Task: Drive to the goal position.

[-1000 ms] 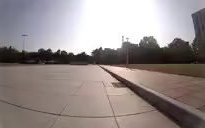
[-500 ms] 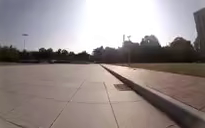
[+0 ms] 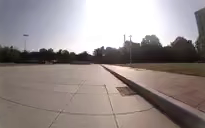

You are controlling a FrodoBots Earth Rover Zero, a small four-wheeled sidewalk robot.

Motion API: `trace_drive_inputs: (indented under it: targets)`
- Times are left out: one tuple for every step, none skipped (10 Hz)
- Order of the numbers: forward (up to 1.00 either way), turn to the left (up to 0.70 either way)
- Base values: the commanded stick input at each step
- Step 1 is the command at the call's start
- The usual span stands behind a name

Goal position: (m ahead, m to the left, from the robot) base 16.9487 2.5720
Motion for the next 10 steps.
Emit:
trace_drive_inputs:
  targets:
    - [0.70,0.01]
    - [0.70,0.01]
    - [0.70,0.01]
    - [0.70,0.01]
    - [0.70,0.01]
    - [0.70,0.01]
    - [0.70,0.01]
    - [0.70,0.01]
    - [0.70,0.01]
    - [0.70,0.01]
